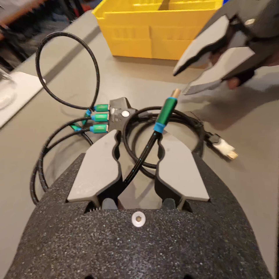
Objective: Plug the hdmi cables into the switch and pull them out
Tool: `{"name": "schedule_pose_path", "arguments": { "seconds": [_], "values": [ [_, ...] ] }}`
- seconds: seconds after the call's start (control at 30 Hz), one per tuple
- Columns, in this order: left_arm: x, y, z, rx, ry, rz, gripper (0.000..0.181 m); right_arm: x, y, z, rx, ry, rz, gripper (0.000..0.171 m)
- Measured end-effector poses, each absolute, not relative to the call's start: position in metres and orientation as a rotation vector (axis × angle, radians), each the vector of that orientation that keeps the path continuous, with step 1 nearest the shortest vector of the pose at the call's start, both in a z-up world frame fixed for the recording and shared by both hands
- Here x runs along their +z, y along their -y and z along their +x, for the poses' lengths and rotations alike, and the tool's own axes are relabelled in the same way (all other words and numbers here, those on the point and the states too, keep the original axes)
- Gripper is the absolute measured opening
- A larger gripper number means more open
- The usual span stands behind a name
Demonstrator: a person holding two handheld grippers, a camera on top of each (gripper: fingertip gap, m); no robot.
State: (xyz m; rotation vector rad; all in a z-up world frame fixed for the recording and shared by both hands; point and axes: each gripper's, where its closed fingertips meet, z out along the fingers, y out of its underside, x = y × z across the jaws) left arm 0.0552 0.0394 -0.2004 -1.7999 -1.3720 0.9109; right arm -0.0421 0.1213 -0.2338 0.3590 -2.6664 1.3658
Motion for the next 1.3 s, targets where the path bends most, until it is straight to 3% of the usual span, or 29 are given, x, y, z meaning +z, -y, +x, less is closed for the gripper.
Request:
{"name": "schedule_pose_path", "arguments": {
  "seconds": [0.2, 0.37, 0.7, 0.87, 1.13, 1.3],
  "values": [
    [-0.147, -0.055, 0.096, 0.710, 1.243, -1.694, 0.073, -0.232, -0.100, -0.057, 1.326, 2.738, 0.290, 0.043],
    [-0.103, -0.015, 0.082, 0.798, 1.232, -1.582, 0.077, -0.232, -0.064, -0.059, 1.340, 2.852, 0.254, 0.049],
    [-0.206, 0.102, -0.016, 1.010, 1.572, -1.403, 0.070, -0.264, 0.016, -0.068, 1.215, 3.145, 0.254, 0.053],
    [-0.201, 0.109, -0.013, 1.175, 1.481, -1.377, 0.062, -0.270, 0.034, -0.063, 1.205, 3.255, 0.411, 0.054],
    [-0.195, 0.106, -0.008, 1.233, 1.431, -1.366, 0.056, -0.268, 0.036, -0.040, 1.322, 3.531, 0.378, 0.022],
    [-0.188, 0.105, -0.004, 1.270, 1.409, -1.342, 0.055, -0.263, 0.033, -0.042, 1.401, 3.552, 0.295, 0.019]
  ]
}}
